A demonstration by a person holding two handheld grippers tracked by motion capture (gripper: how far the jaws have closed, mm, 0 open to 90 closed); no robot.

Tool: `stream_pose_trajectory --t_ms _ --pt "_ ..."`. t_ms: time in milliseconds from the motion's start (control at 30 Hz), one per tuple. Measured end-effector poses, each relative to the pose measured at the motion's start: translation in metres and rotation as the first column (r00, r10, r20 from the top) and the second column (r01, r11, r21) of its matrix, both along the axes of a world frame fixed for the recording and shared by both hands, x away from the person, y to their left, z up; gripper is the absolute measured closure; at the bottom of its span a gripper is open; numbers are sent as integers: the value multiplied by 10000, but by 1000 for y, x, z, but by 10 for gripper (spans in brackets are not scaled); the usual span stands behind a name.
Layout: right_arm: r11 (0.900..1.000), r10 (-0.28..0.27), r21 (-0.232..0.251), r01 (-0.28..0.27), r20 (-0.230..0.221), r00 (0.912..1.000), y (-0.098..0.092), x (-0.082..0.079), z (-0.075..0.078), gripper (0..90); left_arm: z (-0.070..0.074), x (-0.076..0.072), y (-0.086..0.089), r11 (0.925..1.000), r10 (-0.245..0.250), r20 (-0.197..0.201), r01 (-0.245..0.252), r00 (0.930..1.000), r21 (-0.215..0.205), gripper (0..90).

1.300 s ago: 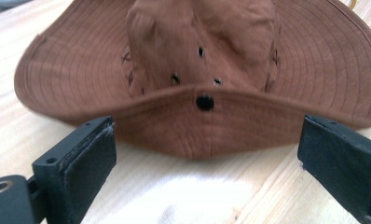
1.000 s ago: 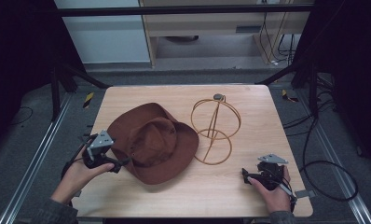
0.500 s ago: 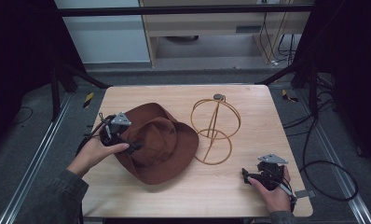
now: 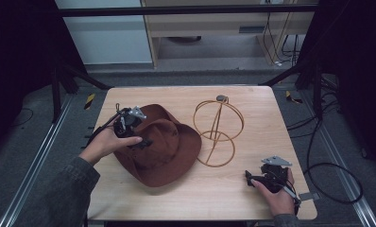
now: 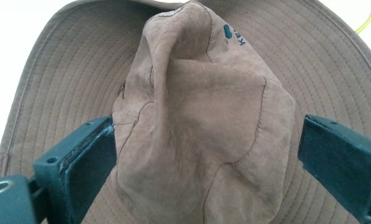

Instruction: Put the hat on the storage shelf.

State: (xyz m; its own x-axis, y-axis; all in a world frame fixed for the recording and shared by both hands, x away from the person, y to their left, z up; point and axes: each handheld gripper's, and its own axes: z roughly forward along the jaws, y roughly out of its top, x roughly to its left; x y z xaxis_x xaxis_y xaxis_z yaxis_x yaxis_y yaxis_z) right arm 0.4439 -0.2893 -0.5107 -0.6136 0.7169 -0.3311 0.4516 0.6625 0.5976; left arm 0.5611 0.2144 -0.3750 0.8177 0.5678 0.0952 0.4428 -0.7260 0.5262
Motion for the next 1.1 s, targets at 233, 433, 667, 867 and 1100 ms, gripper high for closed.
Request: stream_pose_trajectory --t_ms 233,433,667,867,1100 --pt "10000 -2 11 2 -7 10000 0 0 0 7 -5 12 -5 9993 8 -284 3 9996 379 47" --pt "10000 0 13 0 -10 10000 0 0 0 7 -14 22 -9 9985 113 -446 -88 9989 545 81" --pt "10000 -3 23 3 -13 10000 0 0 0 7 -21 31 -9 9979 250 -550 -217 9982 605 205" --pt "10000 1 14 -1 -9 10000 0 0 0 7 -23 33 -7 9986 100 -867 -55 9962 528 395" --pt "10000 -4 11 4 -6 10000 0 0 0 7 -24 35 -6 9994 -1 -1357 48 9907 346 696"
